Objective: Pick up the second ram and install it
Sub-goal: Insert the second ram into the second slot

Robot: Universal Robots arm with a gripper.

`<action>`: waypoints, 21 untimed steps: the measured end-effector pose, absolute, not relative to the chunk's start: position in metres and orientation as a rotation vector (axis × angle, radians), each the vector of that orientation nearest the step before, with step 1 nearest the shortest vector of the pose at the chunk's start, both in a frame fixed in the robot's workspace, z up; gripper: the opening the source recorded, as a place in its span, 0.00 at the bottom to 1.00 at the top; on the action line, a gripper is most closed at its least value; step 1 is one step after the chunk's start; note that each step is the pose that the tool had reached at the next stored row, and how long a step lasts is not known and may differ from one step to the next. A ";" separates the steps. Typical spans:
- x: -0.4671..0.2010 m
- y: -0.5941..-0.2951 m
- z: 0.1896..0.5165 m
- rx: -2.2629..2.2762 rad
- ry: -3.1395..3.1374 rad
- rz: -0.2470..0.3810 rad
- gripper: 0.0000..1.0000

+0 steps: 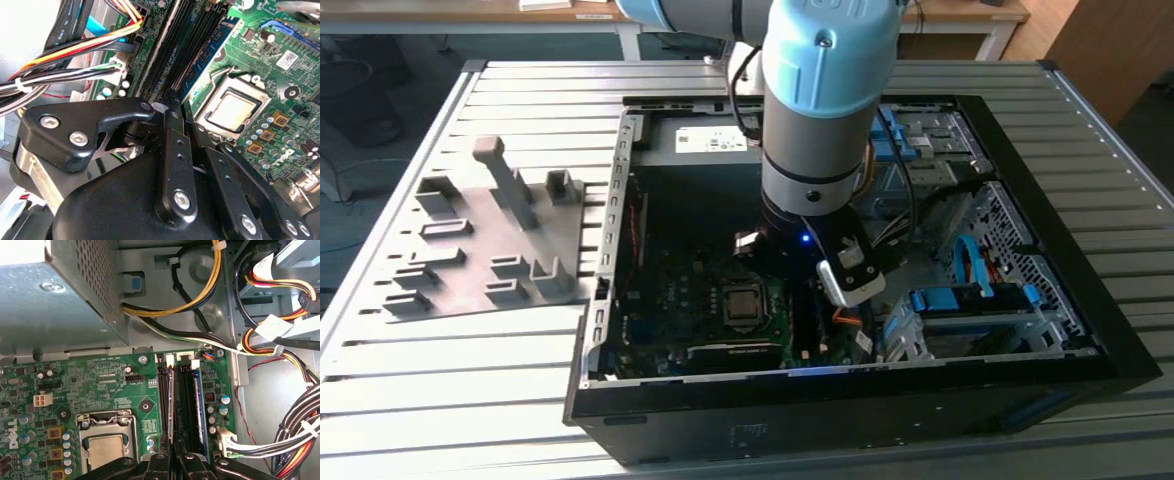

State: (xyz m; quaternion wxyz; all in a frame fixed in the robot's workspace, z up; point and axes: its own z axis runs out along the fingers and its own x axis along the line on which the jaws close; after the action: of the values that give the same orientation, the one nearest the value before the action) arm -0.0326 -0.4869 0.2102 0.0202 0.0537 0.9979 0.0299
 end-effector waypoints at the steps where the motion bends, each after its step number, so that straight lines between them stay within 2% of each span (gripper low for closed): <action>1: -0.033 -0.487 0.210 0.166 3.095 0.093 0.14; 21: -0.033 -0.489 0.212 0.162 3.095 0.090 0.14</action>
State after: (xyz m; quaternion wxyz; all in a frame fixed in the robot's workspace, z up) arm -0.0327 -0.4892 0.2125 0.0207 0.0524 0.9980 0.0291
